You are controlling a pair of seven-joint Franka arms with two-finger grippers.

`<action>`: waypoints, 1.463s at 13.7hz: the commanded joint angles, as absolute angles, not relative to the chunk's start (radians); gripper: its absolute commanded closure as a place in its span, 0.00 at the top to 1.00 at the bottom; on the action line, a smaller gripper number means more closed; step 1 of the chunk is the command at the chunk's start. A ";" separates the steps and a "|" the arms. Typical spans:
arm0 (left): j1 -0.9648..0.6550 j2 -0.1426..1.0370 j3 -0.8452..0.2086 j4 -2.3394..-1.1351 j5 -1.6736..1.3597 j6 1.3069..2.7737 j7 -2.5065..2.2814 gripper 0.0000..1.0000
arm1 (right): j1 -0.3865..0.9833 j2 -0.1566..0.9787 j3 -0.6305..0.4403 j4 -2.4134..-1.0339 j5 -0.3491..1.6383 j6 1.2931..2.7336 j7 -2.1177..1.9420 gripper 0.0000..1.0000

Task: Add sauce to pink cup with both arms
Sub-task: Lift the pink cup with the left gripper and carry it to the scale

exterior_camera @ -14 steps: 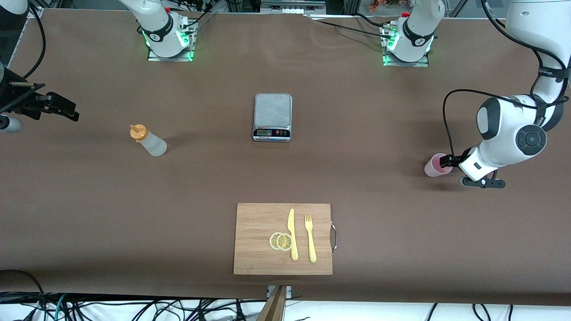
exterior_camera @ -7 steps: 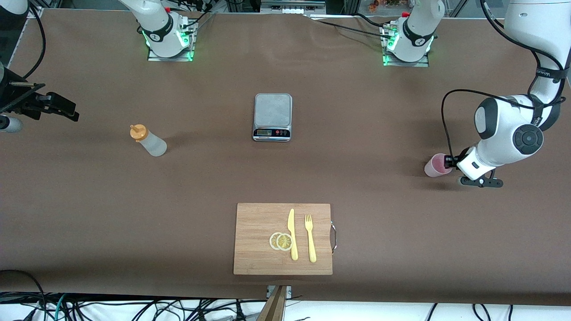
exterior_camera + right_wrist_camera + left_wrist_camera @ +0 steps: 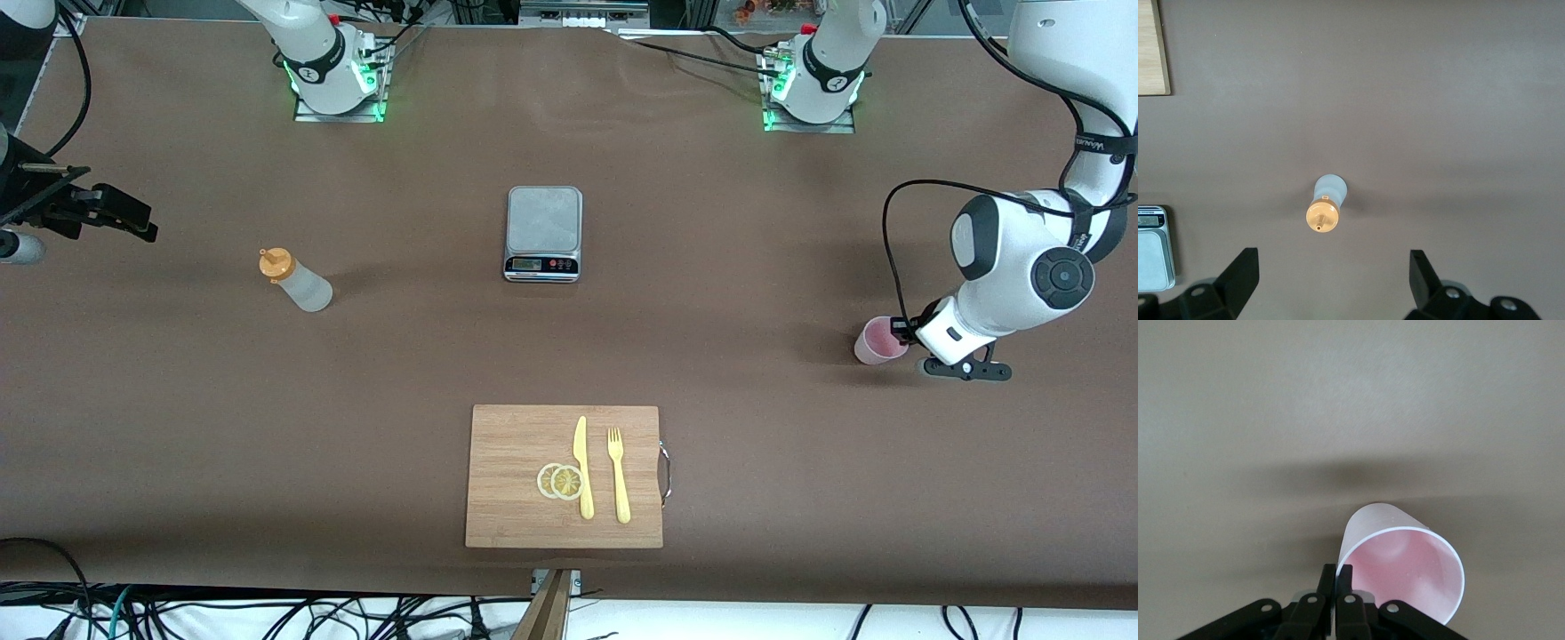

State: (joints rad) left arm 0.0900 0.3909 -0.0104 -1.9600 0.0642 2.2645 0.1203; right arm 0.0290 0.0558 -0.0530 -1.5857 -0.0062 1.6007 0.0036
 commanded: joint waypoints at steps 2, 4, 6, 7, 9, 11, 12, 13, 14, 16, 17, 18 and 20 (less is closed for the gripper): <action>-0.052 0.393 -0.018 -1.809 0.000 2.096 0.081 0.00 | 0.029 0.049 -0.052 -1.588 -0.006 1.603 0.015 1.00; -0.103 0.393 -0.082 -1.738 -0.027 2.005 0.036 0.00 | 0.029 0.049 -0.052 -1.588 -0.006 1.603 0.015 1.00; -0.158 0.400 -0.152 -1.694 -0.057 1.991 -0.085 0.00 | 0.029 0.049 -0.054 -1.588 -0.006 1.605 0.015 1.00; -0.205 0.408 -0.159 -1.684 -0.057 1.991 -0.148 0.00 | 0.029 0.049 -0.054 -1.588 -0.006 1.605 0.015 1.00; -0.316 0.432 -0.163 -1.668 -0.058 1.993 -0.279 0.00 | 0.029 0.052 -0.054 -1.588 -0.006 1.606 0.015 1.00; -0.406 0.451 -0.161 -1.666 -0.096 2.003 -0.366 0.00 | 0.029 0.055 -0.054 -1.588 -0.005 1.612 0.015 1.00; -0.454 0.463 -0.161 -1.666 -0.136 2.014 -0.374 0.00 | 0.028 0.057 -0.054 -1.589 -0.005 1.620 0.015 1.00; -0.495 0.471 -0.161 -1.666 -0.171 2.032 -0.376 0.00 | 0.020 0.061 -0.054 -1.591 -0.005 1.621 0.015 1.00; -0.524 0.480 -0.161 -1.666 -0.195 2.057 -0.380 0.00 | 0.017 0.063 -0.054 -1.591 -0.003 1.627 0.015 1.00; -0.610 0.485 -0.153 -1.666 -0.198 2.091 -0.440 0.00 | 0.014 0.067 -0.054 -1.589 -0.003 1.631 0.012 1.00; -0.639 0.495 -0.153 -1.666 -0.196 2.092 -0.468 0.00 | 0.014 0.069 -0.054 -1.592 -0.003 1.637 0.012 1.00; -0.661 0.500 -0.152 -1.666 -0.195 2.100 -0.475 0.00 | 0.014 0.074 -0.054 -1.595 -0.003 1.641 0.014 1.00; -0.705 0.506 -0.150 -1.669 -0.195 2.134 -0.480 0.00 | 0.014 0.113 -0.052 -1.595 -0.002 1.649 -0.001 1.00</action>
State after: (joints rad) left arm -0.6617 0.4852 -0.1726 -1.6956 -0.1782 2.1205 -0.4702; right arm 0.0176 0.0849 -0.0554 -1.5901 -0.0057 1.6306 0.0037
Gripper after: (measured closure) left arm 0.965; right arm 0.000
